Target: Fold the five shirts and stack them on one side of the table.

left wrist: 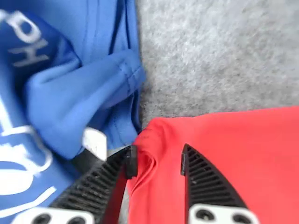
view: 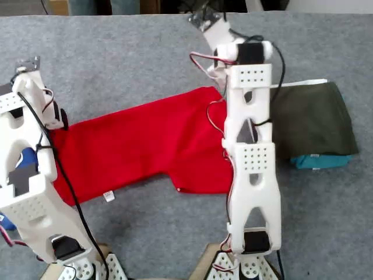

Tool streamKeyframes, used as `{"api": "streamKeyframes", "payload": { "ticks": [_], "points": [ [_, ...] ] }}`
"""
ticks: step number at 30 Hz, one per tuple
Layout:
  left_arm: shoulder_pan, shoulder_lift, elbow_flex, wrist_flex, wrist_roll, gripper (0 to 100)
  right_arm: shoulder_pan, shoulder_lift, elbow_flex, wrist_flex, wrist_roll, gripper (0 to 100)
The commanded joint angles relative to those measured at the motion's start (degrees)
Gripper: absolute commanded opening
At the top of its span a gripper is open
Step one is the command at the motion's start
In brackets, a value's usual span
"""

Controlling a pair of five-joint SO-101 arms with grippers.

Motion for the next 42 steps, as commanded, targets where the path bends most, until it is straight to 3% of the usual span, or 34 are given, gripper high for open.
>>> {"api": "streamKeyframes", "payload": {
  "ticks": [1,8,13,17,28,32,42],
  "points": [
    [0.5,-11.7,2.2,0.1,-0.7,18,-1.5,-12.4,7.9,0.6,1.4,24.3],
    [0.5,-29.1,14.8,-6.8,-0.4,18,-5.8,-37.7,44.0,0.4,11.0,24.7],
    [-0.2,-31.2,32.5,-25.6,-0.3,18,-8.6,-55.0,70.0,0.3,22.2,24.5],
    [1.2,-31.3,43.6,-38.8,1.1,18,-11.3,-66.2,89.0,-2.4,26.5,24.7],
    [-0.9,-23.8,44.9,-45.9,4.6,18,-21.8,-77.1,132.4,-27.6,26.8,24.8],
    [-0.9,-19.4,42.5,-46.6,4.6,18,-25.8,-77.0,139.0,-32.9,26.7,24.8],
    [-1.0,-17.4,40.7,-46.6,4.6,18,-25.8,-76.8,145.2,-38.0,25.5,24.6]
  ]
}}
